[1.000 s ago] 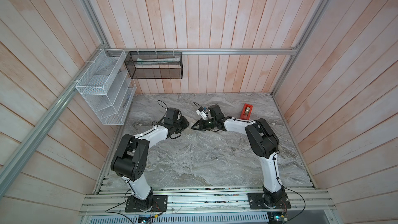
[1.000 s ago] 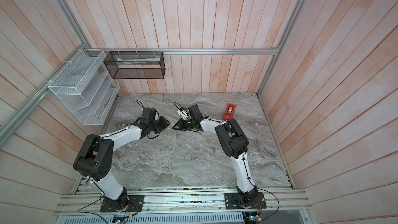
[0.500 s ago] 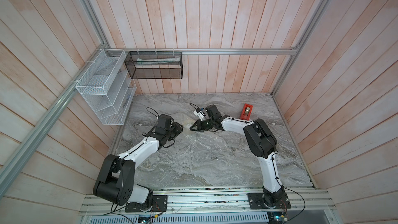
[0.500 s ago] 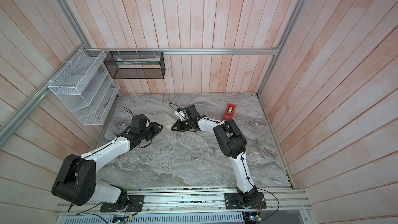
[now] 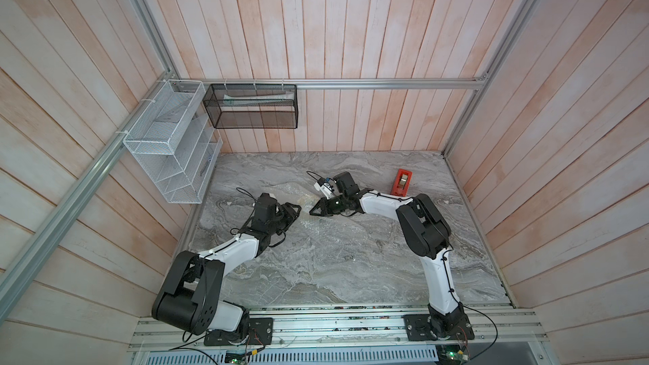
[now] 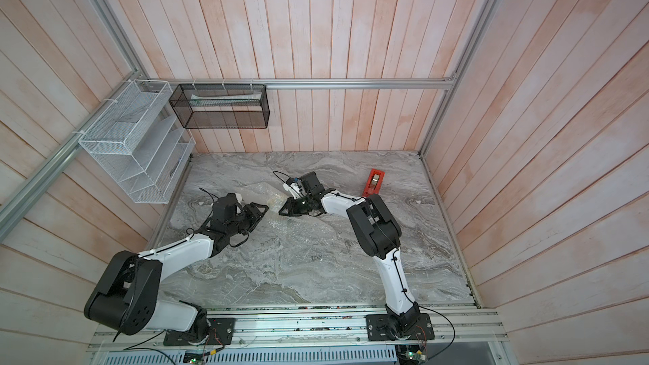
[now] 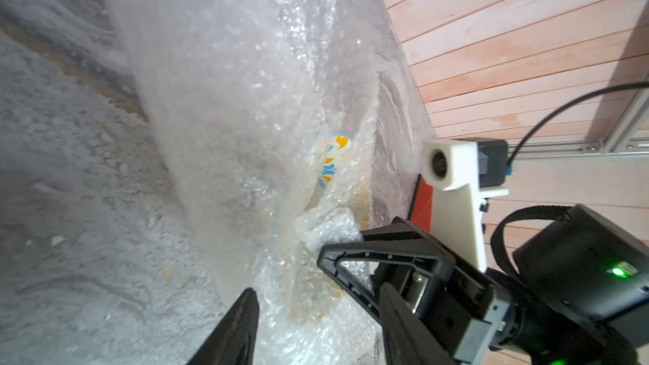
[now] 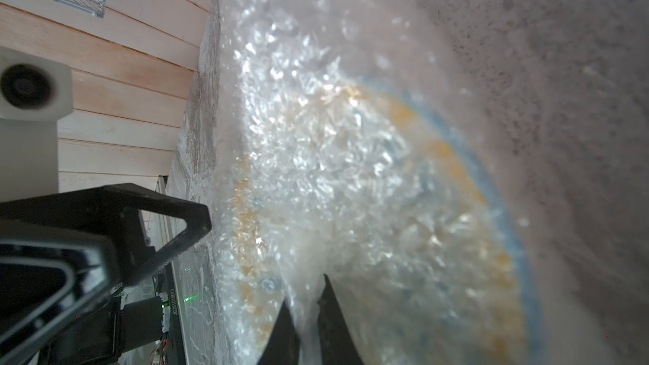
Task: Wrap bowls in bubble wrap
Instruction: Wrap the bowl in bubble wrap.
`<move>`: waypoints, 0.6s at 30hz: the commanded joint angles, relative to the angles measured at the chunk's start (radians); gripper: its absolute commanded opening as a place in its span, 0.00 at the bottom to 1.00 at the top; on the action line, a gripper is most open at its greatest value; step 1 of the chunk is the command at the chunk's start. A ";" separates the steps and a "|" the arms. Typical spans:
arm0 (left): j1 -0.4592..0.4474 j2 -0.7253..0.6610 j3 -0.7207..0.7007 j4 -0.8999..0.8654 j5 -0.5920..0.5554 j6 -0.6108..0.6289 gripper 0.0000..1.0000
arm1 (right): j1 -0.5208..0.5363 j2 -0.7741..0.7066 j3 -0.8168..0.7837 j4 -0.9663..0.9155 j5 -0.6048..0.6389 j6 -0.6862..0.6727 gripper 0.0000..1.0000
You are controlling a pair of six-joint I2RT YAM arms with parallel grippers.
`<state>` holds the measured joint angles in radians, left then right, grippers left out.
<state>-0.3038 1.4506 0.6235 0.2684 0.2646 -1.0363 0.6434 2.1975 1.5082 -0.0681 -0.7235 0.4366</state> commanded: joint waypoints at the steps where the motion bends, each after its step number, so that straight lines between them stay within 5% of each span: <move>1: 0.002 0.069 0.035 0.045 0.022 -0.001 0.57 | 0.020 0.036 0.024 -0.050 0.017 -0.036 0.11; 9: 0.001 0.131 0.087 -0.005 0.014 0.016 0.57 | 0.025 0.039 0.037 -0.070 0.023 -0.047 0.11; 18: -0.009 -0.077 0.070 -0.265 -0.153 0.053 0.57 | 0.027 0.059 0.062 -0.105 0.040 -0.062 0.11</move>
<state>-0.3088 1.4422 0.6853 0.1352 0.2050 -1.0126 0.6563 2.2162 1.5505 -0.1223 -0.7021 0.4030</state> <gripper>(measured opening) 0.573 0.108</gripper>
